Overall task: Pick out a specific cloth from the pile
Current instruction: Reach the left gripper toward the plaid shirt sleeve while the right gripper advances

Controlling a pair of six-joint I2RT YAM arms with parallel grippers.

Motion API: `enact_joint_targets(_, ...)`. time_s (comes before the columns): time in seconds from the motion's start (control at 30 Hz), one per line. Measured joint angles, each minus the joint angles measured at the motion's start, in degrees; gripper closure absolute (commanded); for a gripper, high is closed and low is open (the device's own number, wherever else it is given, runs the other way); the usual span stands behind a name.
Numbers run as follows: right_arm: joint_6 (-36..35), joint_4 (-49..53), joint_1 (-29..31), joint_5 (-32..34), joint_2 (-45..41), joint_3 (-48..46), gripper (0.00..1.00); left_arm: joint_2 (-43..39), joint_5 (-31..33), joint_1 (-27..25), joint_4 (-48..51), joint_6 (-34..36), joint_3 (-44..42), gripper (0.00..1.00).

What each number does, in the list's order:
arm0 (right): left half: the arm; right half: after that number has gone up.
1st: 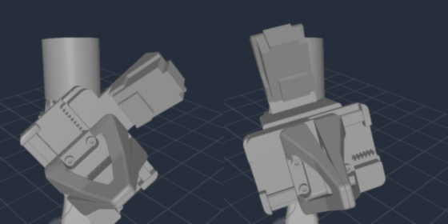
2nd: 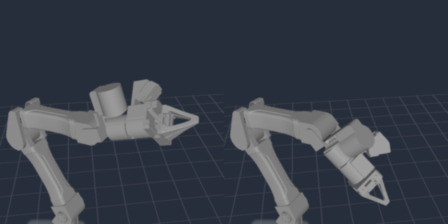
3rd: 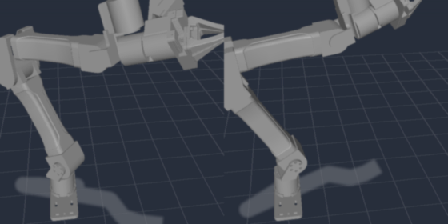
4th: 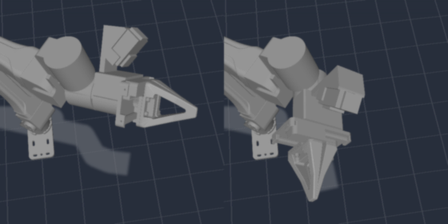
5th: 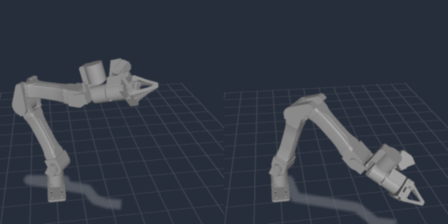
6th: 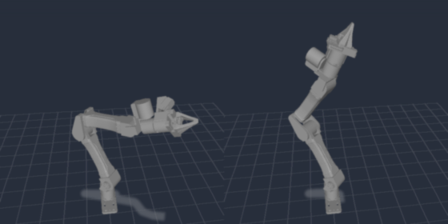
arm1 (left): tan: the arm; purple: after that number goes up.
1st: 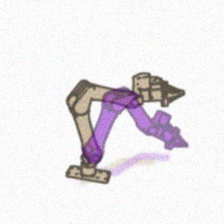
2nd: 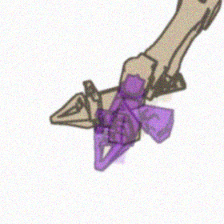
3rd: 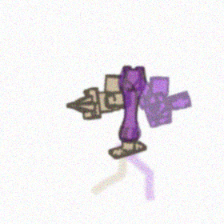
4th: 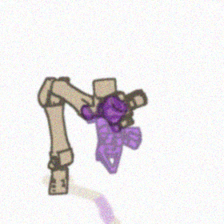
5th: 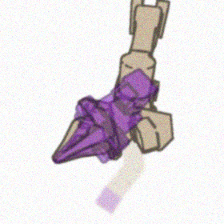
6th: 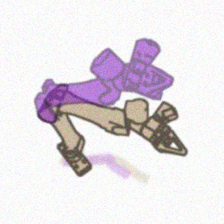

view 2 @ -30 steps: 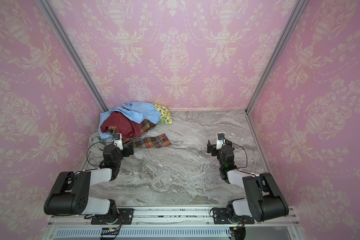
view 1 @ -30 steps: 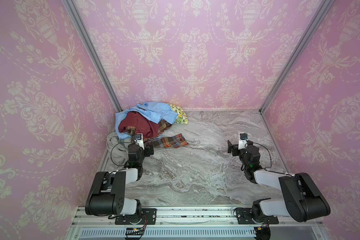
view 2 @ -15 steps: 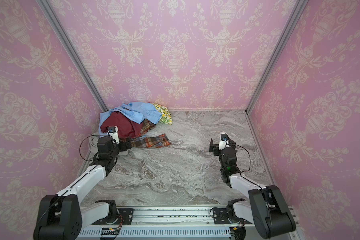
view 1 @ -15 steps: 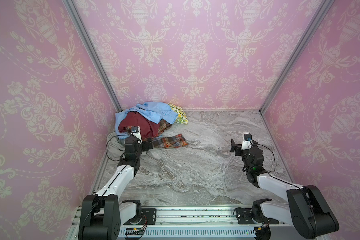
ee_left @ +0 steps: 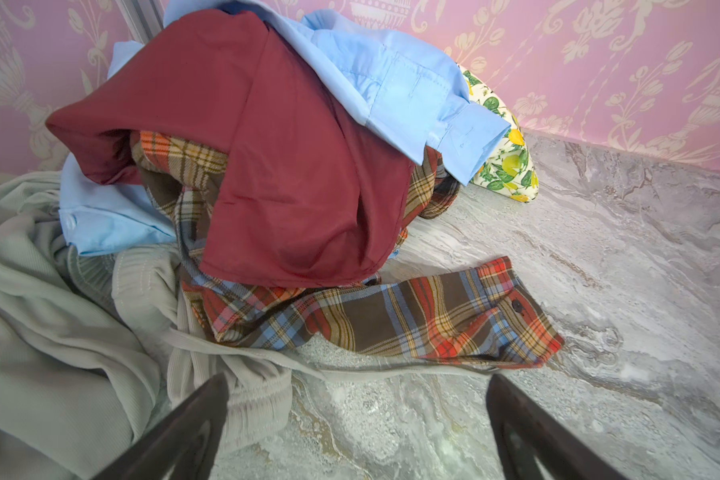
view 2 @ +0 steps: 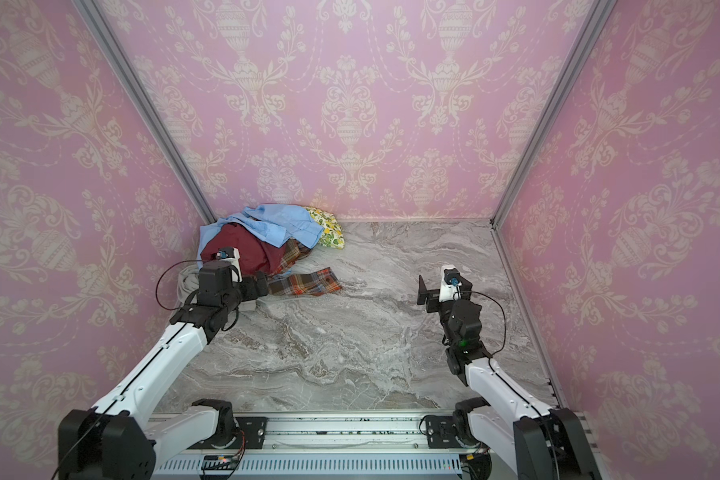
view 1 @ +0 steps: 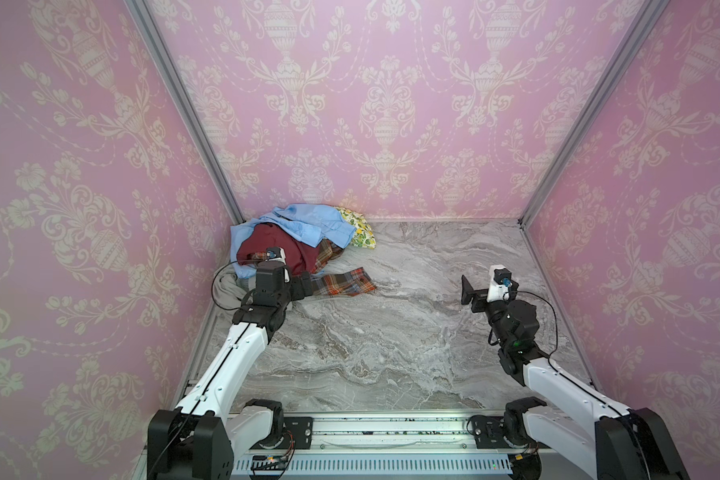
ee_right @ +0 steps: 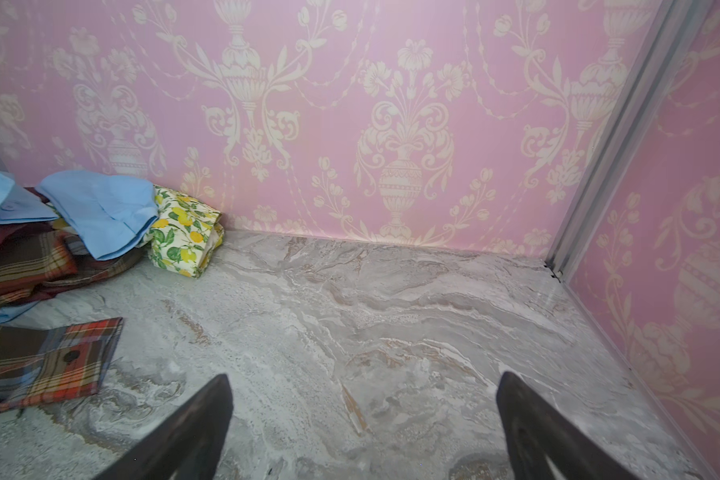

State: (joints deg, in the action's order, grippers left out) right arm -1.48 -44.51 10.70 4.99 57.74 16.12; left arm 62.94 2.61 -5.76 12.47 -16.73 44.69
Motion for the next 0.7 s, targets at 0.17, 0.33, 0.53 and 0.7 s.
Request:
enact_joint_targets(0.17,-0.42,0.35,3.63,-6.38,0.46,0.0,0.03,-0.85,-0.63,0.02,5.64,-2.16,2.08,0.01)
enact_joint_targets(0.33,-3.39,2.32,9.44,-12.17,2.93,0.94,0.04,0.7,-1.42,1.29,9.55,-3.98,4.72,0.06)
enact_joint_targets(0.53,-6.73,5.53,13.62,-16.5,6.62,3.72,0.04,5.01,-2.47,1.55,11.69,-4.92,6.03,0.13)
enact_joint_targets(0.7,-7.82,6.86,14.25,-18.01,8.94,5.2,0.05,8.46,-1.77,-2.45,12.66,-4.92,6.1,0.14)
